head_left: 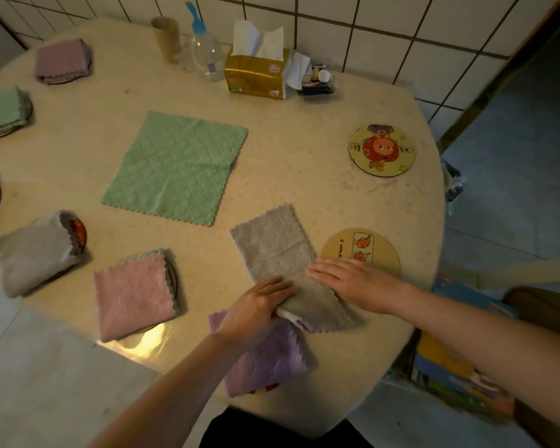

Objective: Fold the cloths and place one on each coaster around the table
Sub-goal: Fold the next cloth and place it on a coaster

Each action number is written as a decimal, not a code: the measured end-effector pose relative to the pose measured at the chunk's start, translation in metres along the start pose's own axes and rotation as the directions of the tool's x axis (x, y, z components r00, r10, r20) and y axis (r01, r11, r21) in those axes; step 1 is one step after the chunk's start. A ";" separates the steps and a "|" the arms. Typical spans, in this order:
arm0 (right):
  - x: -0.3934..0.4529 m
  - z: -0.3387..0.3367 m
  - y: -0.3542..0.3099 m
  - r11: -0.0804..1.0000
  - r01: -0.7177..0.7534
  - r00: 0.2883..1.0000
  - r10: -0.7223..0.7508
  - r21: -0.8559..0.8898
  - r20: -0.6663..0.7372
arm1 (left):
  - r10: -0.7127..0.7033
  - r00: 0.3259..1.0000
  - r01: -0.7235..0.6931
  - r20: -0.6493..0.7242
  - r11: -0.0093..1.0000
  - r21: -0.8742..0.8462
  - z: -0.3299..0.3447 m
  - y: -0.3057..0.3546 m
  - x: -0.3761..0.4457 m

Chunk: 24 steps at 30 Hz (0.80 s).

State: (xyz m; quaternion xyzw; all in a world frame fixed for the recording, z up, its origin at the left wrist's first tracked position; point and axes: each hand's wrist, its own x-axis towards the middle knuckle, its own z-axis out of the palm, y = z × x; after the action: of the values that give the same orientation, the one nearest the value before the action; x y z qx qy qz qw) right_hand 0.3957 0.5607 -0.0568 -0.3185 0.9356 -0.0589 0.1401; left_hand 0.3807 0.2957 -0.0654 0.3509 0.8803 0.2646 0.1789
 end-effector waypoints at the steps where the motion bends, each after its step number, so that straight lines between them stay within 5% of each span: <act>1: 0.002 0.000 0.003 0.999 0.028 1.000 -0.027 -0.039 0.015 | -0.004 1.000 0.004 -0.012 1.000 -0.009 -0.001 0.000 -0.001; 9: 0.017 0.002 0.016 0.993 0.107 0.994 -0.108 -0.038 -0.004 | -0.212 0.975 0.202 -0.073 0.972 -0.124 -0.009 -0.004 -0.018; 14: 0.036 -0.009 0.017 0.939 -0.034 0.999 0.044 0.342 -0.019 | -0.447 0.893 0.403 -0.058 0.849 -0.343 -0.015 -0.011 -0.011; 16: 0.048 -0.020 0.012 0.837 -0.150 0.981 0.191 0.526 -0.025 | -0.553 0.829 0.456 -0.091 0.760 -0.462 -0.017 -0.016 -0.002; 20: 0.077 -0.028 0.012 0.659 -0.362 0.884 0.466 0.660 0.019 | -0.744 0.667 0.426 0.046 0.329 -0.843 -0.029 -0.018 0.022; 24: 0.096 -0.025 0.016 0.618 -0.432 0.865 0.489 0.656 0.110 | -0.797 0.588 0.490 0.134 0.220 -0.844 -0.033 -0.027 0.036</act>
State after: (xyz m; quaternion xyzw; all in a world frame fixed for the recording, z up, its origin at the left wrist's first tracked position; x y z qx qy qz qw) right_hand 0.3063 0.5155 -0.0574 0.0054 0.9072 -0.3608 0.2163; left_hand 0.3255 0.2936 -0.0602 -0.2301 0.7275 0.5905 0.2627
